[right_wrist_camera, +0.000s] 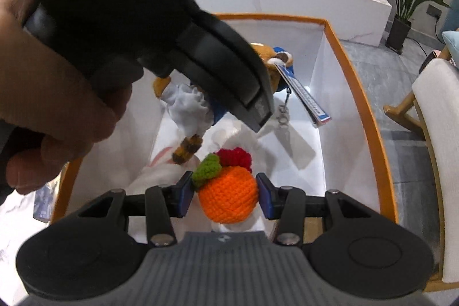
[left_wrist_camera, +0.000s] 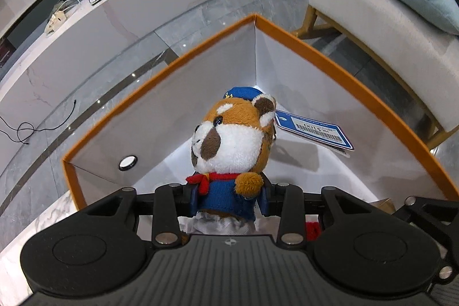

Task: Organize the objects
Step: 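Lift the panda plush and orange fruit and carry both over the box, then open the left gripper to drop the panda plush into the box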

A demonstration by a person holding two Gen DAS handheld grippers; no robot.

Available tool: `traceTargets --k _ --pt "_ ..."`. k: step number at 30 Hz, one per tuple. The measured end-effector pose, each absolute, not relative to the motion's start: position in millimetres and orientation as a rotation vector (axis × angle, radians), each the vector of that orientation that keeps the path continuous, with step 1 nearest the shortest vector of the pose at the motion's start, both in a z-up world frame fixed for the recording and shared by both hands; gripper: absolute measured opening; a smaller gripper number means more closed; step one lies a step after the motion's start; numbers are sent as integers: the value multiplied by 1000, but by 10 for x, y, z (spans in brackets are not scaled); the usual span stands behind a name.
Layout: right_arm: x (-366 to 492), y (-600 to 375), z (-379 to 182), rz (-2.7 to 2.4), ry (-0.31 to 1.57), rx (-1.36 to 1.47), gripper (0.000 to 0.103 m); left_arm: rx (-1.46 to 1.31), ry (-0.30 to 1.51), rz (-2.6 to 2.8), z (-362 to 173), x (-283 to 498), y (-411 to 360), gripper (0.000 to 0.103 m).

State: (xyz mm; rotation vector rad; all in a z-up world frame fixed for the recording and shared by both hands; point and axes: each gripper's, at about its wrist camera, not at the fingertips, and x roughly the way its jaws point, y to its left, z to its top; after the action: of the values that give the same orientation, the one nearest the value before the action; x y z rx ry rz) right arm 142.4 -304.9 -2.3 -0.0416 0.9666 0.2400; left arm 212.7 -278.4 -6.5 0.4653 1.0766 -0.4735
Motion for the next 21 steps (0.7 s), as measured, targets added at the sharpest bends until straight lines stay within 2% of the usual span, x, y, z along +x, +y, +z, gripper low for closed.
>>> traceTargets --k 9,21 --pt "1552 -3131 -160 181 1055 -61 48 487 1108 -462 -187 2128 -2774 44" --pt "1629 -3178 -200 177 1067 -88 49 517 1120 -449 -295 2121 -2767 45"
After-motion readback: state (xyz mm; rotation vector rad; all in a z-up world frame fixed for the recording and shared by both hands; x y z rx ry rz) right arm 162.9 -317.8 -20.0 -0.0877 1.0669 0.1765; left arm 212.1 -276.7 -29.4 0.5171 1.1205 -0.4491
